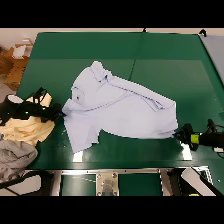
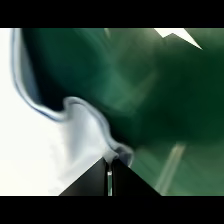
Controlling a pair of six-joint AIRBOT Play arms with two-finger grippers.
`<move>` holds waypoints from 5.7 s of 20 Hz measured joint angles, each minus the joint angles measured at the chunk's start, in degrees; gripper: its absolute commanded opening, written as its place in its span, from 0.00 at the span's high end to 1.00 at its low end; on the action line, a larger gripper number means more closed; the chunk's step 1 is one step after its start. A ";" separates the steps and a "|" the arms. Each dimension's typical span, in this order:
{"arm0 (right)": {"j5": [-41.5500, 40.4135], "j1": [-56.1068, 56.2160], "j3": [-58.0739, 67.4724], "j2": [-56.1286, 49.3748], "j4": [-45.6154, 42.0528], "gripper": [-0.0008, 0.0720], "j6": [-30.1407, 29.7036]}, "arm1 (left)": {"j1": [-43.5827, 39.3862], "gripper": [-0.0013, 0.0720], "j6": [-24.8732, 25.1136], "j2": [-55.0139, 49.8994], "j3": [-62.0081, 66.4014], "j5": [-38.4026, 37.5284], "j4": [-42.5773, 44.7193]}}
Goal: Fold the shirts.
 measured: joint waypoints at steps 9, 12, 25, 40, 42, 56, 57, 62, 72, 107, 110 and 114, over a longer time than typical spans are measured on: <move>8.72 0.11 43.32 4.55 42.99 0.97 -11.50 | 0.02 0.95 2.69 18.80 39.21 -5.81 -10.03; 6.34 -0.35 63.34 5.40 48.78 0.97 -12.41 | 0.00 0.95 2.16 22.36 60.89 -4.22 -11.58; 0.33 -2.58 84.52 5.64 36.33 0.97 -8.04 | 0.02 0.95 -6.88 24.37 71.76 -5.77 -8.61; -18.47 23.80 57.07 -35.52 16.50 0.97 -10.19 | -9.88 0.95 3.72 -23.06 49.29 10.84 -12.66; -18.49 24.02 61.88 -41.53 17.33 0.97 -9.70 | -10.12 0.95 3.28 -28.41 53.94 12.33 -12.90; 0.26 20.39 73.02 -50.40 5.46 0.97 -3.87 | -9.66 0.95 -2.73 -35.19 60.50 -4.20 3.96; 1.79 20.20 72.83 -50.25 3.78 0.97 -3.41 | -9.62 0.95 -3.10 -35.19 60.59 -5.81 5.38; 4.70 20.17 69.13 -49.81 -0.46 0.97 -2.38 | -9.57 0.95 -4.55 -35.30 60.59 -11.39 9.84; 5.92 20.50 66.18 -49.75 -1.84 0.49 -2.03 | -8.98 0.05 -7.17 -36.35 60.81 -16.81 10.91; 0.42 3.54 7.69 -1.75 1.49 0.32 -0.92 | -19.06 0.95 -4.48 7.21 -11.23 8.07 -11.85; -0.98 3.39 4.39 -1.81 1.46 0.31 1.05 | -19.15 0.95 -4.00 7.19 -9.44 6.47 -11.23; -8.68 6.62 0.87 -5.25 5.70 0.31 1.81 | -19.23 0.95 -3.32 7.19 -8.66 5.75 -10.99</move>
